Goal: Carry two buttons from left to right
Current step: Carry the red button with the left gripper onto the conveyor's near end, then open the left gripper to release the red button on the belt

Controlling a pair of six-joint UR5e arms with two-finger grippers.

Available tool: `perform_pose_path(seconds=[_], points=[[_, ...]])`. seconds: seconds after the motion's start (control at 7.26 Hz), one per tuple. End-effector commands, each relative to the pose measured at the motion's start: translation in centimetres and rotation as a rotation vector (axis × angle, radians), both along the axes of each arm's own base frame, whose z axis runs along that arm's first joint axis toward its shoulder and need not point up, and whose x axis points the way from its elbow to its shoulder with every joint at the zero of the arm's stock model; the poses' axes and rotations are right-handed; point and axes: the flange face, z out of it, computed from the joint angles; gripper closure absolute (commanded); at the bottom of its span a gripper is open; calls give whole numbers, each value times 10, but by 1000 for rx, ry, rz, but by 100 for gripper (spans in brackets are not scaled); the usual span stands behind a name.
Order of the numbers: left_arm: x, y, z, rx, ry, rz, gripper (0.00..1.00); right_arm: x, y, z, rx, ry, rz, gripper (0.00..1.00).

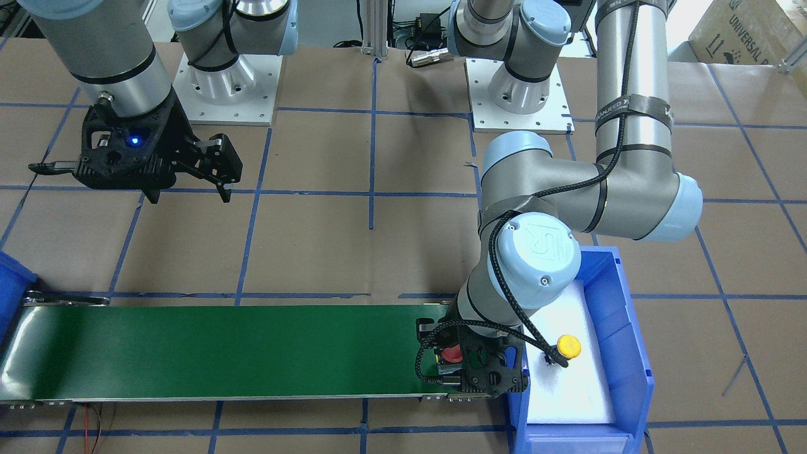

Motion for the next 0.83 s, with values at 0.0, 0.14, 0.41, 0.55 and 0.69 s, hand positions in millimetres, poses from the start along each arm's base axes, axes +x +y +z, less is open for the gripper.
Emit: perform_pose_path(seconds=[0.0, 0.14, 0.41, 0.55, 0.69], points=[[1, 5, -8, 26, -7, -3, 83, 0, 1, 0, 2, 1, 0, 0], [2, 4, -6, 21, -14, -8, 1, -1, 0, 1, -3, 1, -1, 0], [2, 5, -1, 16, -14, -1, 0, -1, 0, 0, -1, 1, -1, 0], [2, 7, 12, 0, -12, -1, 0, -3, -1, 1, -1, 2, -6, 0], [4, 15, 41, -37, -11, -1, 0, -3, -1, 1, -1, 2, -6, 0]])
